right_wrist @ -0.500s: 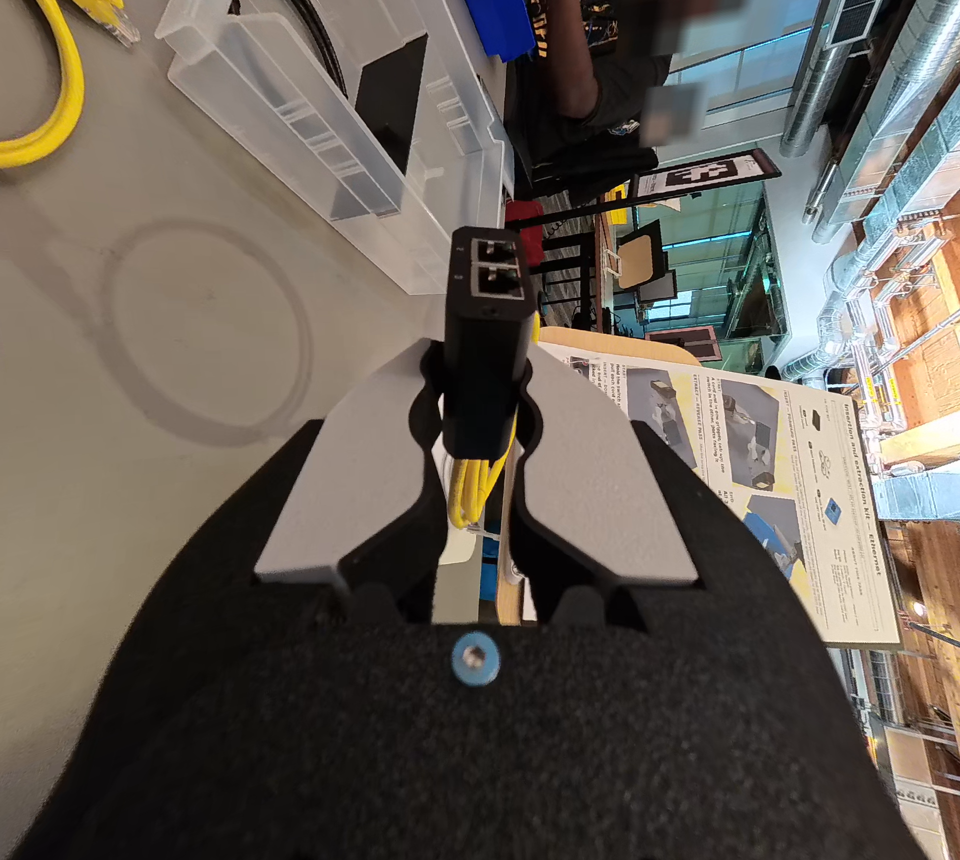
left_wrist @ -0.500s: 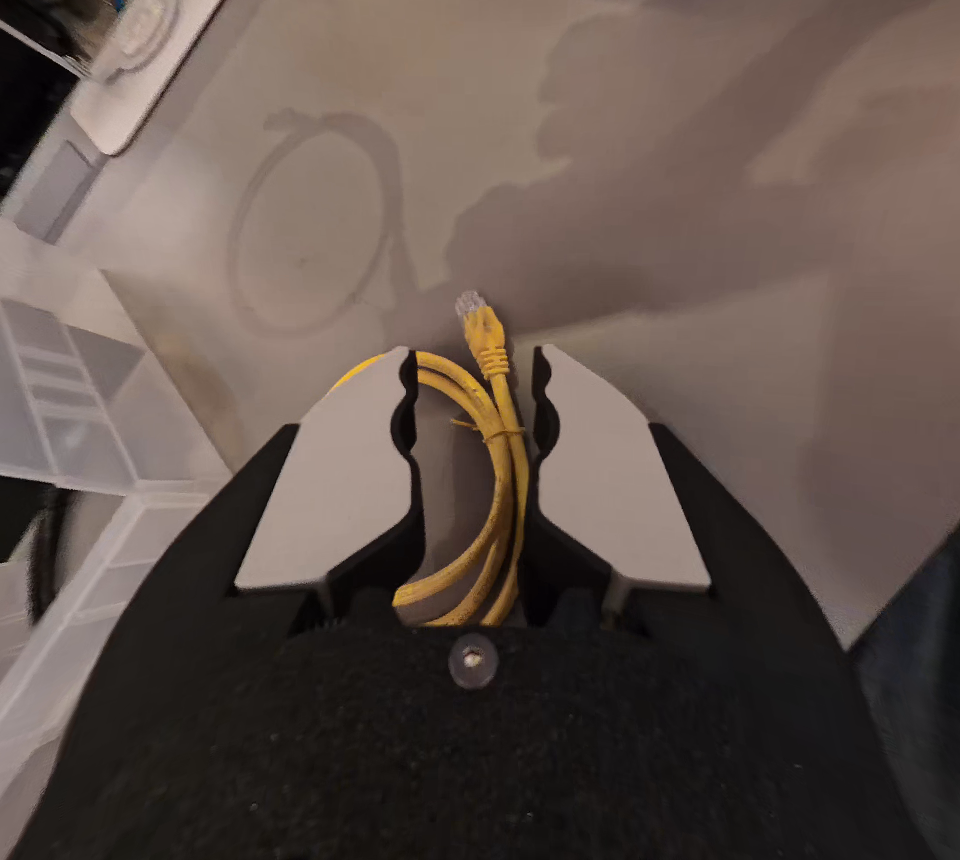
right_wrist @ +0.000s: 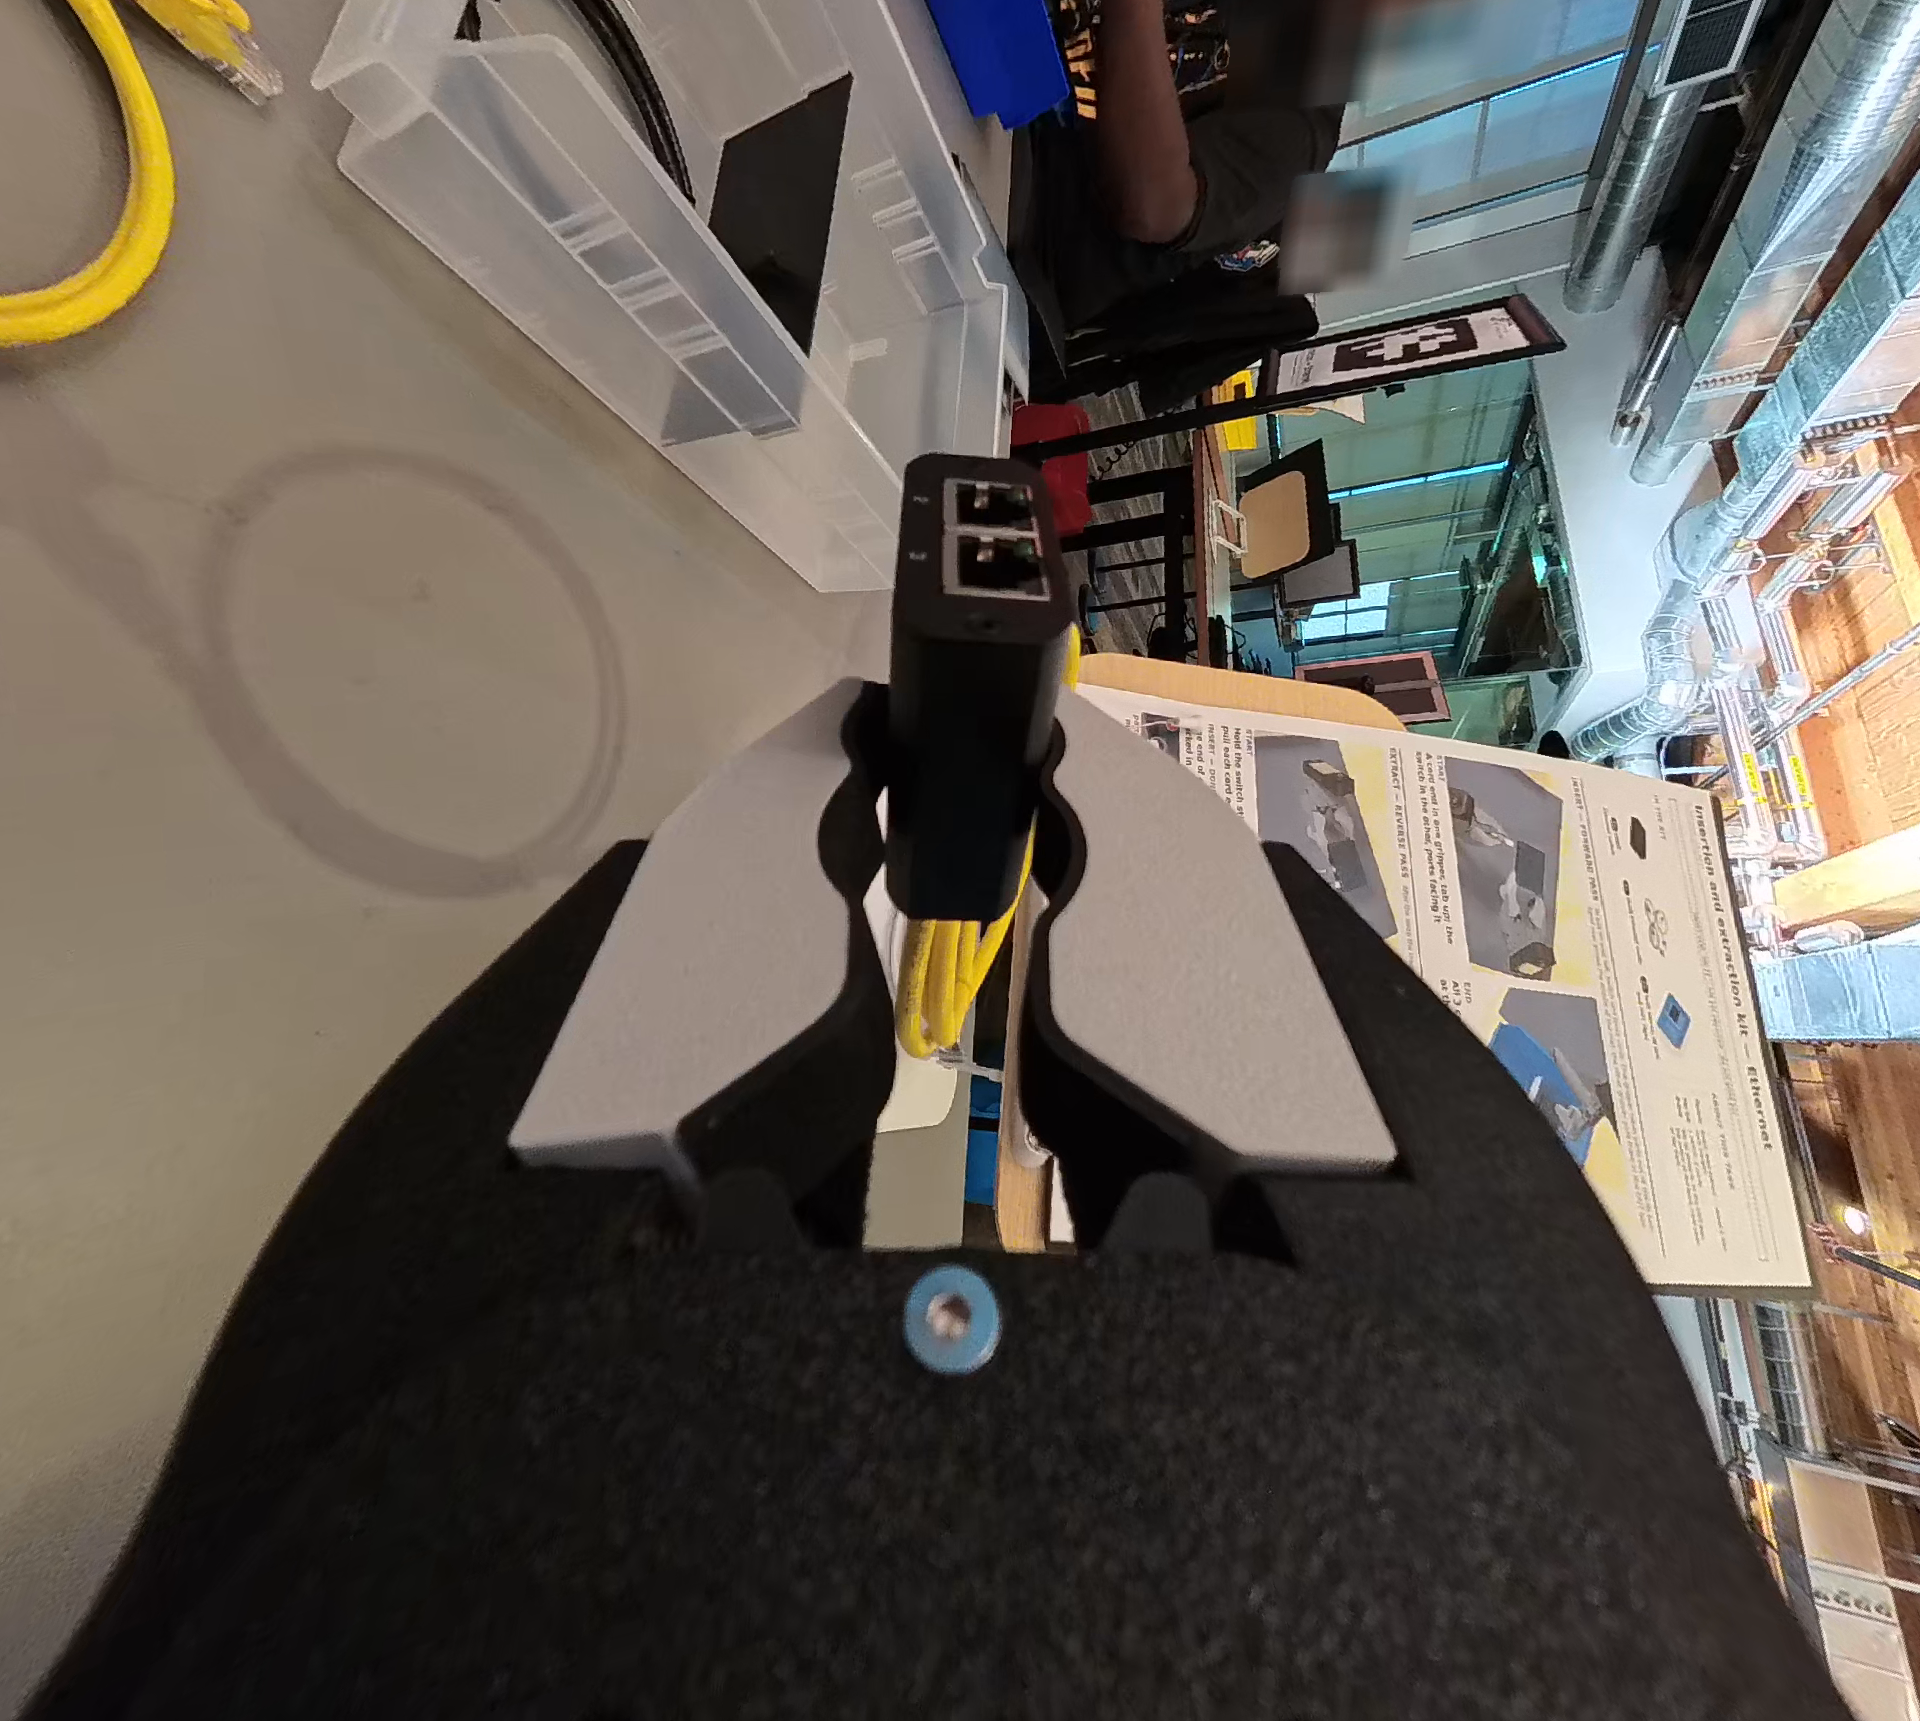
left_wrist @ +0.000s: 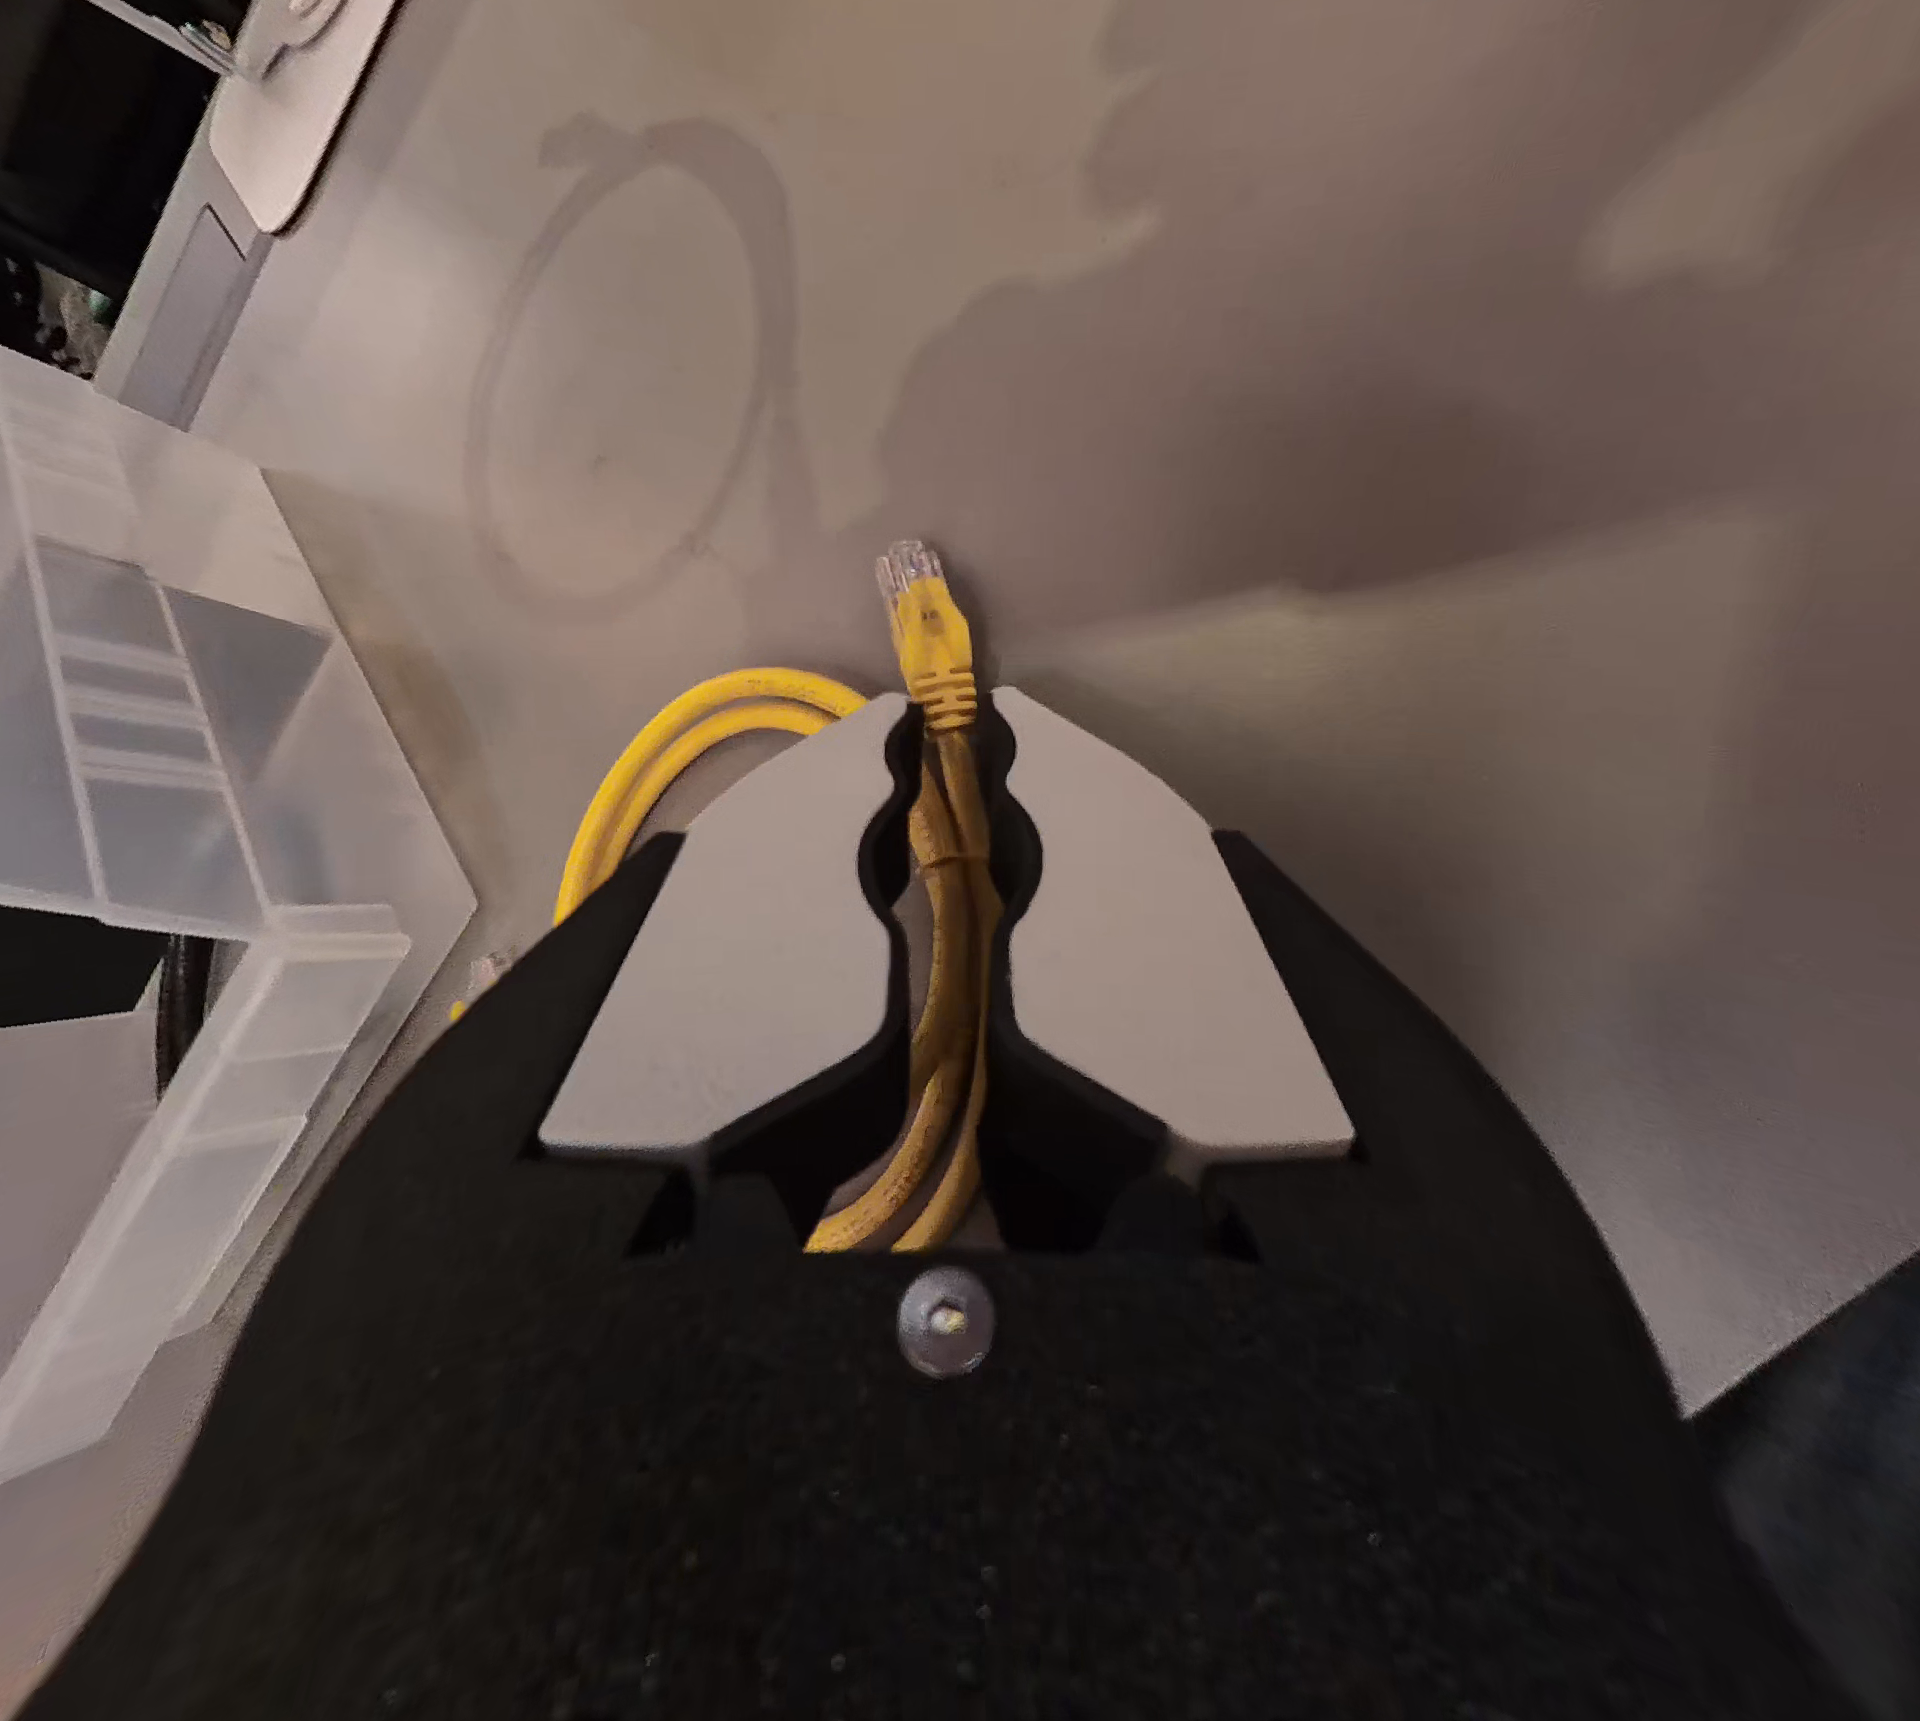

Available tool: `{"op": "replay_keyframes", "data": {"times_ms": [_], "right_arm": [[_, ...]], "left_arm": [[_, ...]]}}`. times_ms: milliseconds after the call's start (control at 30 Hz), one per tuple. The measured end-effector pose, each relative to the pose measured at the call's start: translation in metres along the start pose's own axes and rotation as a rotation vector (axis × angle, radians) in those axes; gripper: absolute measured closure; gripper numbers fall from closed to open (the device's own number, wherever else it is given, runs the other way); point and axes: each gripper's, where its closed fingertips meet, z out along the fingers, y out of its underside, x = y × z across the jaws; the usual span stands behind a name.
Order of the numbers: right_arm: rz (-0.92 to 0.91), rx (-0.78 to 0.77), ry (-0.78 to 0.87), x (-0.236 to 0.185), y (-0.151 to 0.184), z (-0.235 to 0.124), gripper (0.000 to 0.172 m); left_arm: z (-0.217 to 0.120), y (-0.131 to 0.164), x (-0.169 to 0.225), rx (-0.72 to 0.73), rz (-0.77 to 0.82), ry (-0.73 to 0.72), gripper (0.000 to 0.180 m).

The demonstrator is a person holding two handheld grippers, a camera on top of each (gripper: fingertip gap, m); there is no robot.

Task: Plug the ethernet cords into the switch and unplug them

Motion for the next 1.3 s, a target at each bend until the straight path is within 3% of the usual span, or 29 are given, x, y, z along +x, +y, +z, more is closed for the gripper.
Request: {"op": "replay_keyframes", "data": {"times_ms": [433, 667, 800, 1067, 1300], "right_arm": [[-0.003, 0.003, 0.009, 0.002, -0.001, -0.002, 0.147], [-0.017, 0.024, 0.033, 0.004, -0.003, -0.004, 0.147], [-0.040, 0.033, 0.040, 0.003, -0.008, -0.003, 0.147], [-0.044, 0.029, 0.041, 0.002, -0.008, -0.002, 0.147], [-0.104, -0.054, 0.044, -0.002, -0.002, 0.005, 0.147]], "left_arm": [[-0.003, -0.001, -0.004, 0.014, -0.108, 0.128, 0.172], [-0.069, -0.064, -0.048, 0.326, -0.419, 0.475, 0.172], [-0.109, -0.095, -0.090, 0.393, -0.452, 0.614, 0.172], [-0.131, -0.130, -0.127, 0.265, -0.325, 0.695, 0.173], [-0.115, -0.142, -0.121, 0.110, -0.494, 0.894, 0.173]]}}
